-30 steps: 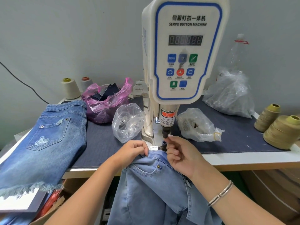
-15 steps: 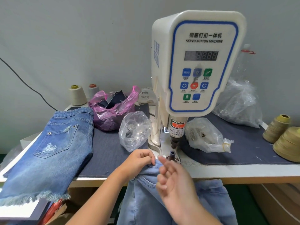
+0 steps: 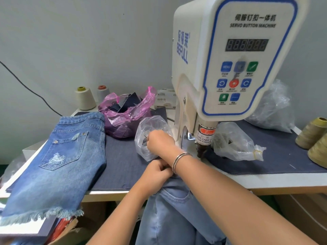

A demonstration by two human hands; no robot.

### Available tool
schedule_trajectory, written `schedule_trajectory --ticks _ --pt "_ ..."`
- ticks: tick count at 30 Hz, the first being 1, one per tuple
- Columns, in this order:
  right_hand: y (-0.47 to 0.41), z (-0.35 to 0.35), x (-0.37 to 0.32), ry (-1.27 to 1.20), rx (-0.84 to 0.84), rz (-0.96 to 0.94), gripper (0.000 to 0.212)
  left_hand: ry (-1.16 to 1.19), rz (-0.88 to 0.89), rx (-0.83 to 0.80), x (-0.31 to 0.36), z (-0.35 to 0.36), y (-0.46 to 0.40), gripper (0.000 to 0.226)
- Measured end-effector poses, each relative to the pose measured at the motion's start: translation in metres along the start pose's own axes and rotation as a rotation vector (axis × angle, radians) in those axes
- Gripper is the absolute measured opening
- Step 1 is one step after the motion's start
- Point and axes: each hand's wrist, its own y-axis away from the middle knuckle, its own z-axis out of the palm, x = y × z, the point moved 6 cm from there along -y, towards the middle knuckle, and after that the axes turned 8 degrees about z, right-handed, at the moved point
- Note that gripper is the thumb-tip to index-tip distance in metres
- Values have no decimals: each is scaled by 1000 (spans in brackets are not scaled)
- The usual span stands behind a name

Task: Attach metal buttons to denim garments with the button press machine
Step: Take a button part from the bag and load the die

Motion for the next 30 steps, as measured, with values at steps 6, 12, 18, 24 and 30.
schedule_trajectory --ticks 6,12,18,24,30 --pt "-20 9 -17 280 148 -144 33 81 -6 -28 1 -5 -2 30" --pt "-30 8 -33 477 186 -228 25 116 -49 6 -4 -11 -6 22" --pt "-31 11 -47 562 226 -324 21 137 -74 51 -13 -16 -10 19" --pt "-31 11 -41 520 202 -303 18 187 -98 21 -15 -14 -10 19" --pt "-28 11 -39 495 214 -317 20 175 -92 -13 -11 -12 -9 26"
